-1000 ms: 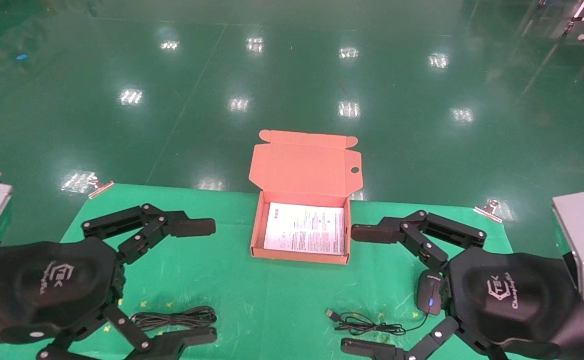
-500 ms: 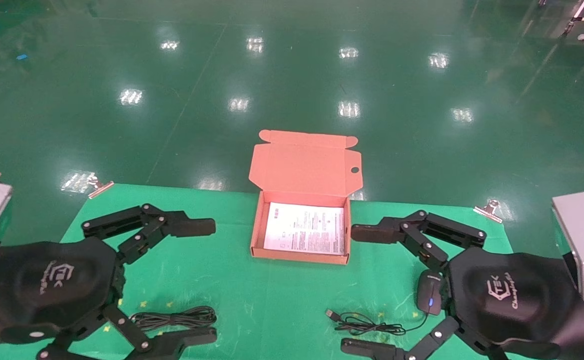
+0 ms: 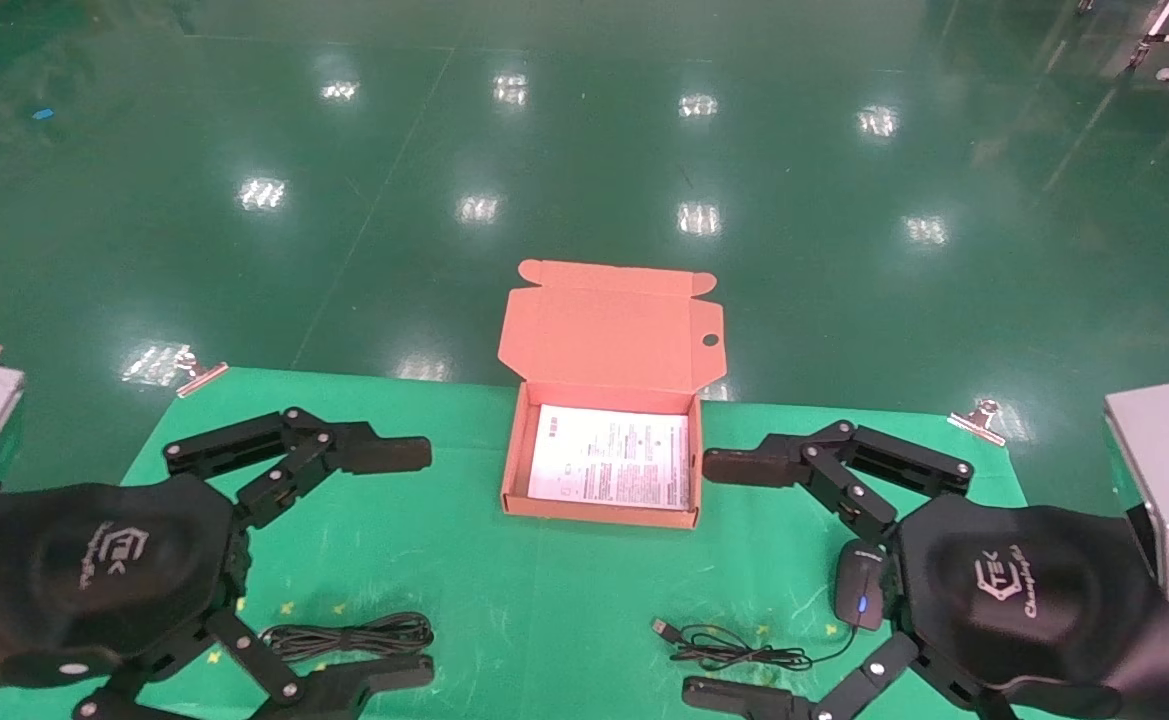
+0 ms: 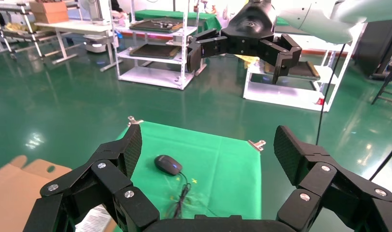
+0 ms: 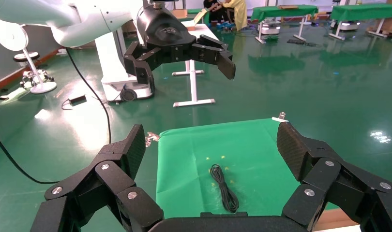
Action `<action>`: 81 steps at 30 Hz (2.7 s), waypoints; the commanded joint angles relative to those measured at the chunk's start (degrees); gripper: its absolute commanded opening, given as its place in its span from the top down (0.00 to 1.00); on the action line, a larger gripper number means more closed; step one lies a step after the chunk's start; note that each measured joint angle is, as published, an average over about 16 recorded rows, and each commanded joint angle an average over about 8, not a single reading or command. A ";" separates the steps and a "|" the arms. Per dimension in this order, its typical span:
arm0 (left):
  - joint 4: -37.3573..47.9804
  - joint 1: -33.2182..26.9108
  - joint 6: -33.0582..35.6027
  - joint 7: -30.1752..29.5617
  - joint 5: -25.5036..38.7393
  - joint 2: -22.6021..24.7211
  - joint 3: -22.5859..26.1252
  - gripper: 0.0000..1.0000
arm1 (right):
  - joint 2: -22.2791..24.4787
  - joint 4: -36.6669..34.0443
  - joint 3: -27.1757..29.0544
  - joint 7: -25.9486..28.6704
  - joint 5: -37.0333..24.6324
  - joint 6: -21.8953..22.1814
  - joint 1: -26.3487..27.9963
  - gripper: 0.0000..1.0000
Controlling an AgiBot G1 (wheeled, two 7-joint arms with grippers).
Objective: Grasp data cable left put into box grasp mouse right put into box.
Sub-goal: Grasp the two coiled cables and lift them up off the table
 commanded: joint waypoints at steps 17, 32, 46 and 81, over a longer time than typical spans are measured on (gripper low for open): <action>-2.30 -19.44 3.70 -7.68 26.57 3.16 12.80 0.00 | -2.04 3.73 -12.77 -7.95 -27.25 -4.30 20.52 0.00; -2.45 -29.29 3.18 -5.71 45.54 9.64 26.77 0.00 | -9.64 4.19 -31.56 -17.14 -49.90 -2.28 33.75 0.00; 0.17 -27.80 -2.16 -6.34 62.50 16.75 34.95 0.00 | -13.80 4.05 -38.29 -13.47 -65.74 6.58 28.66 0.00; 33.17 -21.20 -17.28 -1.71 68.02 28.37 37.11 0.00 | -21.16 -7.06 -40.25 0.88 -79.18 26.52 13.33 0.00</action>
